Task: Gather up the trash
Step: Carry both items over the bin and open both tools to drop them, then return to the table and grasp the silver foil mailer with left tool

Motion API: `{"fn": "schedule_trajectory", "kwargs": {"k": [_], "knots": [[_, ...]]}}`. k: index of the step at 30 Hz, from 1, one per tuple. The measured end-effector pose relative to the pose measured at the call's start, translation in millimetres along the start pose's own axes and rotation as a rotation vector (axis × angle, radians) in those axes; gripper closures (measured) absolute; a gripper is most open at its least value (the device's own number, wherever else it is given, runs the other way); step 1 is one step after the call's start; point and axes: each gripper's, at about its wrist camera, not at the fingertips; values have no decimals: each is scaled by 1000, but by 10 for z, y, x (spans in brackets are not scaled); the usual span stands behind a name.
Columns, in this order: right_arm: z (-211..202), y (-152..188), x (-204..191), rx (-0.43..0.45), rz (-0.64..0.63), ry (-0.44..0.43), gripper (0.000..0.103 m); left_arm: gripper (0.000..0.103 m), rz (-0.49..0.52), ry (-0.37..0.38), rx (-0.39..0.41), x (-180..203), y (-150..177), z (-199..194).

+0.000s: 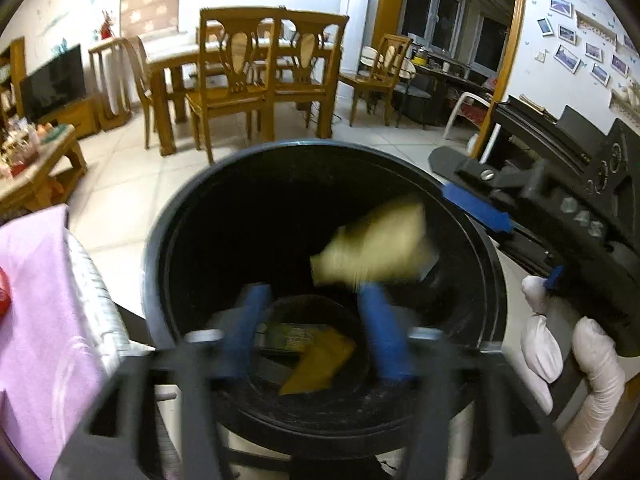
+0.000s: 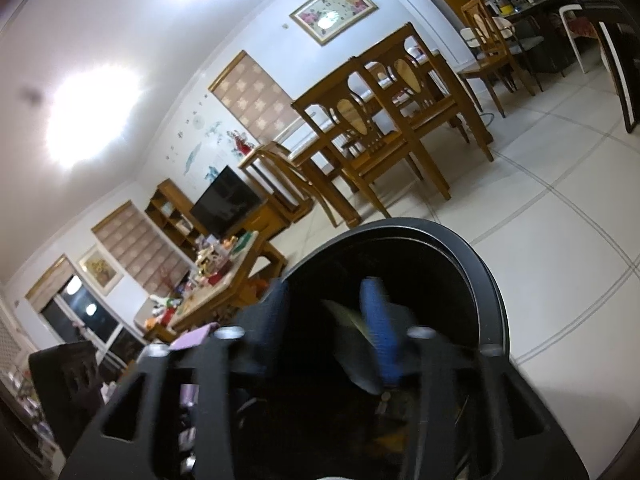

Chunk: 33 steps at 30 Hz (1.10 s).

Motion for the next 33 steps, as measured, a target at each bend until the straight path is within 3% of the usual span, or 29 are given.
{"fn": "schedule_trajectory", "kwargs": {"k": [3,5,18,28,33], "knots": [[-33,-2,-35,19,-4,-19,34,8,19,-22,51,33,-5,-86],[-74,-12,-62,21,-17,-21,30,6,32,-36,52,63,-2,-104],[-113,105,-299,2,-36,-55,5,6,32,-88,86,-61,55,-480],[-10,314,-943,-63,-137,-90,5,6,-82,-145,139,-703,378,-1067],[133,551,-1475,-123,-218,-139,5,5,-214,-241,174,-1403,672,-1512]]}}
Point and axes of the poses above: each gripper's, at about its wrist camera, not at the fingertips, and z roughly the way its jaws point, x to its right, y to its underside
